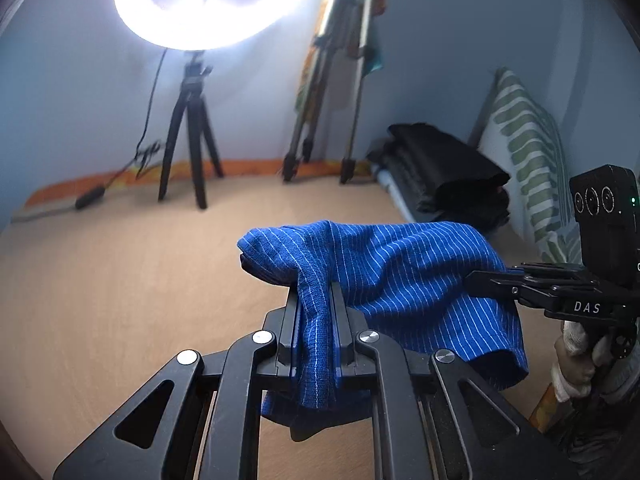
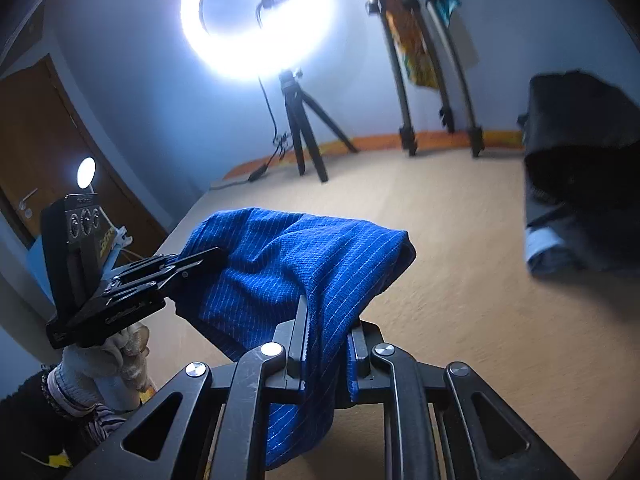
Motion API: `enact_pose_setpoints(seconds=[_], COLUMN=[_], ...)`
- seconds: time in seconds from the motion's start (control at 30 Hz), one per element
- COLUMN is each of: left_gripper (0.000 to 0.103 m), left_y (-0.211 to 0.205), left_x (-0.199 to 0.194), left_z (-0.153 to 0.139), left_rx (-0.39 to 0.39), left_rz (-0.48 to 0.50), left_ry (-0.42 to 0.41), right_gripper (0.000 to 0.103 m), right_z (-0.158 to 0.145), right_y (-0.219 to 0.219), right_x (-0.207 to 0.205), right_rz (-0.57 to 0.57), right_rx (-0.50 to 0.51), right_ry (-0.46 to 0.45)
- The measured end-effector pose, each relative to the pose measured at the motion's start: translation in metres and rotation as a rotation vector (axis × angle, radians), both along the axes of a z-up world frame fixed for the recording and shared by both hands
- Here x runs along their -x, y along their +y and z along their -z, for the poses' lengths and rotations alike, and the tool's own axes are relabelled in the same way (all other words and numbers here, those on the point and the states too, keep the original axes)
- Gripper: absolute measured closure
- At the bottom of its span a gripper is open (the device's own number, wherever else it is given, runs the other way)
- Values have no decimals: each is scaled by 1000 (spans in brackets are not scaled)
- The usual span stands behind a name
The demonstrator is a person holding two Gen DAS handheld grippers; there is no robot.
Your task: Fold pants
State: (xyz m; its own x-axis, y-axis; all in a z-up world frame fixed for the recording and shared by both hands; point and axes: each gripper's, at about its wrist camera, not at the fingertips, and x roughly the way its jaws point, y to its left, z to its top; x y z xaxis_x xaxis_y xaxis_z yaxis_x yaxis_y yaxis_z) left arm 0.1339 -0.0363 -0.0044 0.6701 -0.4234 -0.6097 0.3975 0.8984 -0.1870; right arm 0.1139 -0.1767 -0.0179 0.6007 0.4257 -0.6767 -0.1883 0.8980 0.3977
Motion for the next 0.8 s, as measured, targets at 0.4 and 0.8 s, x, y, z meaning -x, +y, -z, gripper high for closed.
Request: enact_pose_setpoints(seconds=[0.4,0.8], left_gripper=[93,93], left_y=[-48,-104], left_x=[-3,-6], left_z=[-29,-61], left_rx=[47,71], left_rz=[86,166], left_ry=[-69,-159], right_gripper=[90,91], right_z=[-44,-75], right_y=[-42,-92], right_x=[31,44], right_rz=[97,202], right_rx=[58,68], right_ry=[-92,-159])
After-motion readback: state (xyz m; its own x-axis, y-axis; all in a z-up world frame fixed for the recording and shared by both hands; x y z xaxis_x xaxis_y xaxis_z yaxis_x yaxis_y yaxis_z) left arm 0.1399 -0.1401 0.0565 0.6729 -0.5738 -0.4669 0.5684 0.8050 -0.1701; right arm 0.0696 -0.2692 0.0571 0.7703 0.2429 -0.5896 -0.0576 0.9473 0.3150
